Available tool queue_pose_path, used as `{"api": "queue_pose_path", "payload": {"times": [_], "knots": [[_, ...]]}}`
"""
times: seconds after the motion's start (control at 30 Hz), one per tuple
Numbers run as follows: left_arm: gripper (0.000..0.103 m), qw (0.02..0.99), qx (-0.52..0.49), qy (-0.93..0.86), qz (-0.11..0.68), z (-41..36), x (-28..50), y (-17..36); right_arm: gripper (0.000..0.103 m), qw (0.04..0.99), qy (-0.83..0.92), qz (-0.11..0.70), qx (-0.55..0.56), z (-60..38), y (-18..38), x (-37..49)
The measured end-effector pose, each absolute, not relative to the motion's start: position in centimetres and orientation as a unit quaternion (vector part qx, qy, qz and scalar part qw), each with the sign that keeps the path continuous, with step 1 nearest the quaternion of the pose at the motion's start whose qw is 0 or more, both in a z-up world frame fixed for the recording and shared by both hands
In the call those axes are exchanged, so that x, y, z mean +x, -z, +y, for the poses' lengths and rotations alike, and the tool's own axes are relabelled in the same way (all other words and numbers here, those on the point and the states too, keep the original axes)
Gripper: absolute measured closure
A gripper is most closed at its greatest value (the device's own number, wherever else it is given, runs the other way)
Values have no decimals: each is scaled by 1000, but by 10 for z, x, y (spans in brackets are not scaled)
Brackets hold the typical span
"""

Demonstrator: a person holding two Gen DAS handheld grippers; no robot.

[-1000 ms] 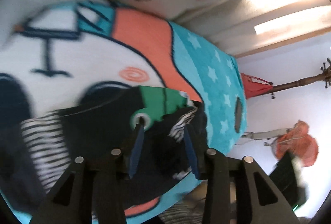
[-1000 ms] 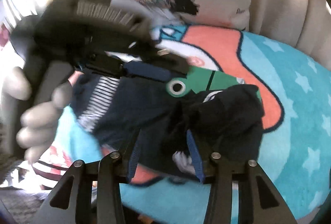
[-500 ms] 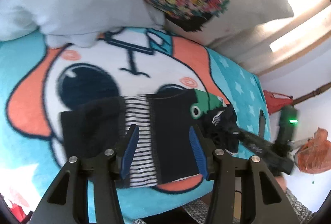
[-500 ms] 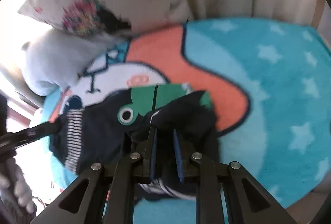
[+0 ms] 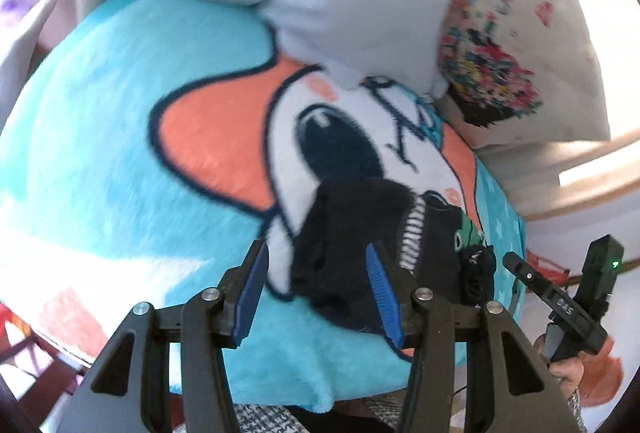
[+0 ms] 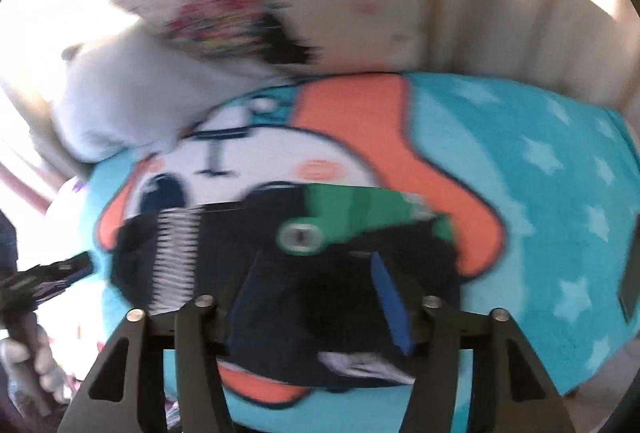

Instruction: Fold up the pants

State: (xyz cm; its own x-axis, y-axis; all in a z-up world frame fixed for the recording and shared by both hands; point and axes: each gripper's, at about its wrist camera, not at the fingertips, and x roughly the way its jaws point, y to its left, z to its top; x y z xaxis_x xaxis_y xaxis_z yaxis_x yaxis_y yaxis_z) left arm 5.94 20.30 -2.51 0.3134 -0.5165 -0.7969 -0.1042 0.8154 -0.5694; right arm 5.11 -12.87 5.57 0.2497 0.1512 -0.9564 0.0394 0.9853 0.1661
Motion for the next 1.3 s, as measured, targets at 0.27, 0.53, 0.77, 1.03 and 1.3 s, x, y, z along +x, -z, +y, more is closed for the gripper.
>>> {"api": "queue_pose_path", "payload": {"times": [0.27,0.53,0.77,1.03,1.3], "knots": [[53,755,-301,102,574,237,43,41,34,721,-173,664,92,3,-24,92],[53,757,-312,76,569,266,28,47,29,693,-124,710,-11,88,36,113],[53,756,-318,87,566,271,25,50,54,706,-77,702,-55,101,53,104],[53,754,-278,167,571,223,41,48,79,703,-91,704,47,53,36,105],[53,758,-202,248,568,150,56,41,79,711,-107,687,106,13,-5,91]]}}
